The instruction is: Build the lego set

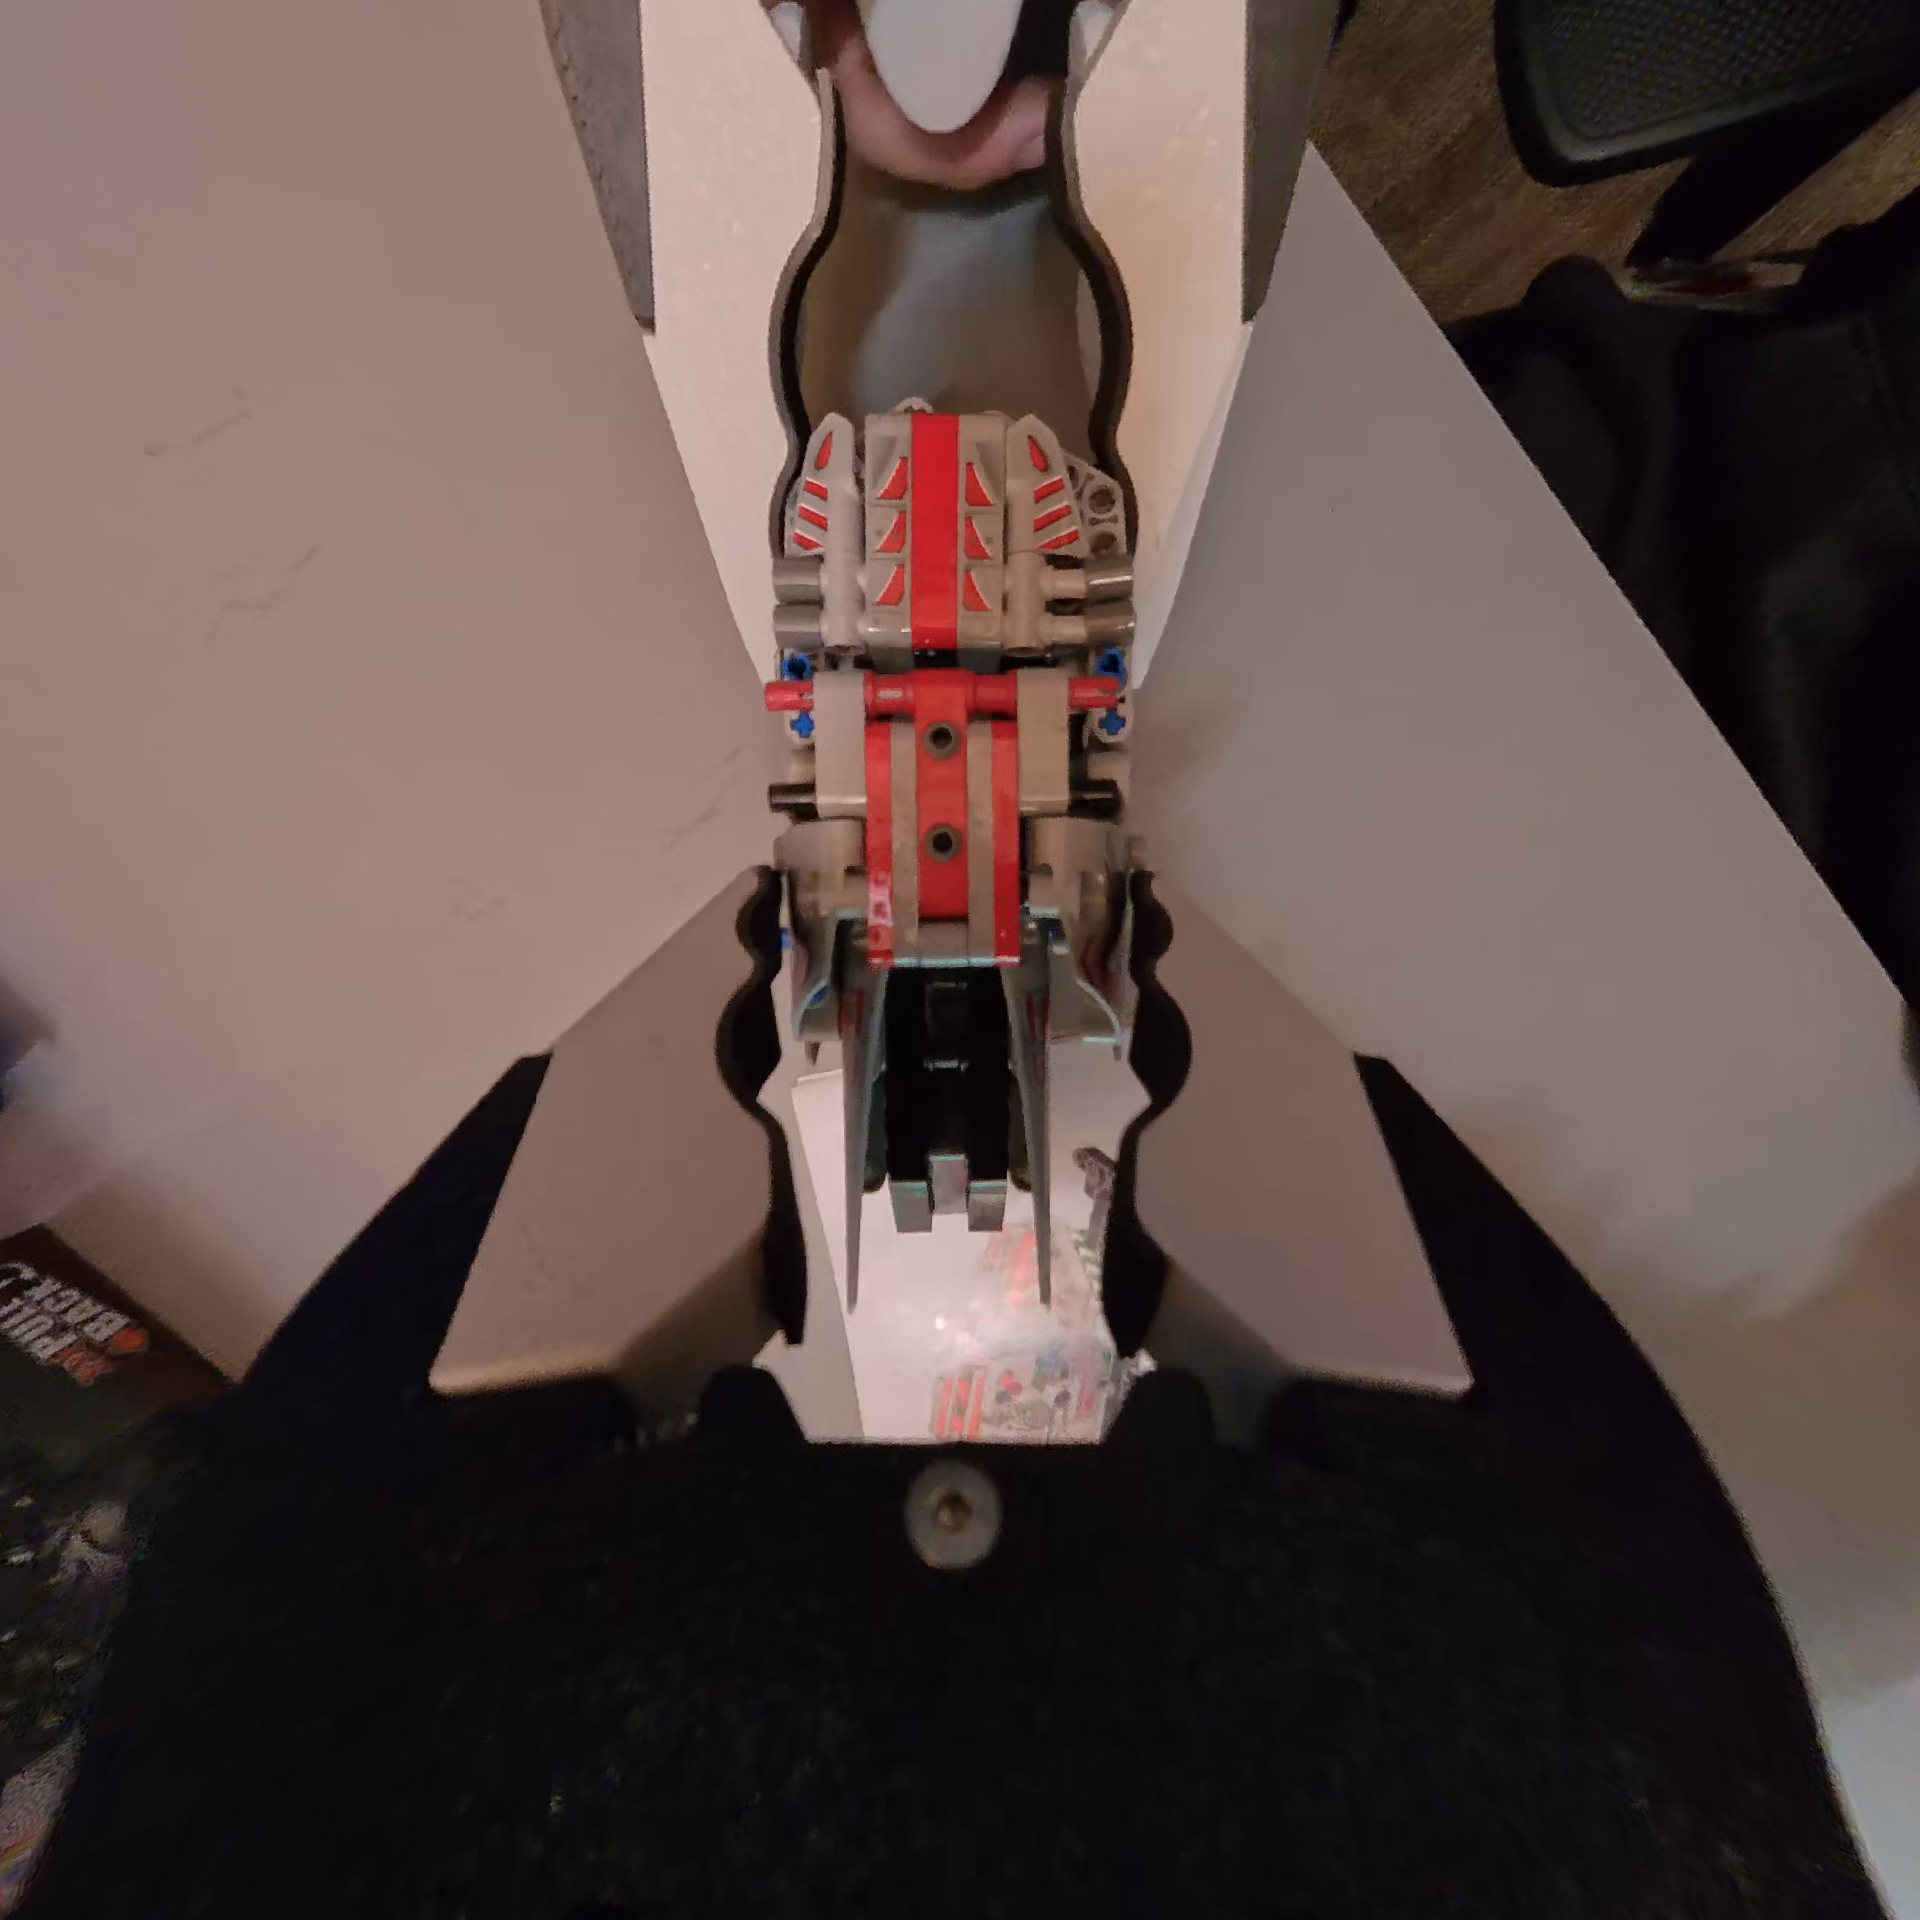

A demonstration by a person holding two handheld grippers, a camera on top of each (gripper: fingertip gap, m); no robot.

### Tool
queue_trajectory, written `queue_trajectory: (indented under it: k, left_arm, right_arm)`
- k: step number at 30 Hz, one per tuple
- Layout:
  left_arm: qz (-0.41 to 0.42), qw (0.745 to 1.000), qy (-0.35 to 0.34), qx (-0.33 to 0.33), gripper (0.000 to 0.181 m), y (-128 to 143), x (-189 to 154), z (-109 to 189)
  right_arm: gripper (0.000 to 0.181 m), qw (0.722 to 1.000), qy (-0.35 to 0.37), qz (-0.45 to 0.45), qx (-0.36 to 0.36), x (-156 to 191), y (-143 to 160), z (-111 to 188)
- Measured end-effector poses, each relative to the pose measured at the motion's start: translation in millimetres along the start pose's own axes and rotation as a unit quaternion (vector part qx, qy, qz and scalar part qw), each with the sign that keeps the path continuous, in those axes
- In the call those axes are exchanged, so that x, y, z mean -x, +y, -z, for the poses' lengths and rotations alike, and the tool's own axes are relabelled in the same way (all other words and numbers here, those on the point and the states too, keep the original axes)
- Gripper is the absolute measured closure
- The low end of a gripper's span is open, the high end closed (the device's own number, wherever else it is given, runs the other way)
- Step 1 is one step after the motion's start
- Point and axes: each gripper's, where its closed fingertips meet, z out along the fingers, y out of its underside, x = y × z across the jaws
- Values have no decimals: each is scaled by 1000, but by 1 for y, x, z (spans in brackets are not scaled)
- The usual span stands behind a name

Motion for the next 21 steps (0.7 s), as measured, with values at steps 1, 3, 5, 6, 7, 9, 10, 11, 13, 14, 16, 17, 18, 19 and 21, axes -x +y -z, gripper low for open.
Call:
queue_trajectory:
  k: [1, 3, 5, 6, 7, 9, 10, 11, 13, 14, 16, 17, 18, 19, 21]
  left_arm:
    - [6, 1000, -4, -3, 116, 0, 0, 0]
    - [18, 999, -24, -12, 107, -1, 3, 2]
    - [31, 999, -32, -32, 95, -10, 3, 9]
    - [33, 998, -42, -45, 91, -17, 3, 14]
    - [32, 996, -58, -63, 89, -27, 5, 19]
    - [31, 992, -69, -101, 88, -50, 2, 20]
    - [30, 993, -65, -96, 87, -55, 0, 13]
    - [26, 996, -56, -71, 88, -54, -4, 3]
    - [25, 998, -56, -27, 88, -48, -1, -14]
    - [27, 998, -48, -22, 90, -47, -1, -19]
    - [38, 998, -44, -16, 98, -45, 5, -28]
    - [40, 998, -41, 3, 100, -39, 7, -32]
    - [44, 998, -35, 26, 100, -33, 7, -37]
    - [45, 998, -30, 39, 100, -29, 5, -41]
    - [36, 998, -36, 48, 97, -28, 4, -48]
  right_arm:
    - [110, 1000, 1, 1, 0, 0, 0, 0]
    - [110, 1000, 2, 3, 0, 0, 0, 0]
    - [110, 1000, 2, 2, 0, 0, 0, 0]
    - [110, 1000, 2, 1, 0, 0, 0, 0]
    - [110, 1000, 2, 1, 1, 0, 0, 0]
    - [110, 1000, 2, 2, 0, 0, 0, 0]
    - [110, 1000, 2, 2, 0, 0, 0, 0]
    - [110, 1000, 2, 3, 0, 0, 0, 0]
    - [110, 1000, 4, 6, 0, 0, 0, 0]
    - [110, 1000, 5, 9, 0, 1, 0, 0]
    - [110, 1000, 7, 14, -1, 1, 0, 0]
    - [110, 1000, 7, 13, -1, 1, 0, 0]
    - [110, 1000, 7, 12, 0, 1, 0, 0]
    - [110, 1000, 6, 11, 0, 1, 0, -1]
    - [110, 1000, 6, 9, 2, 0, 0, -1]
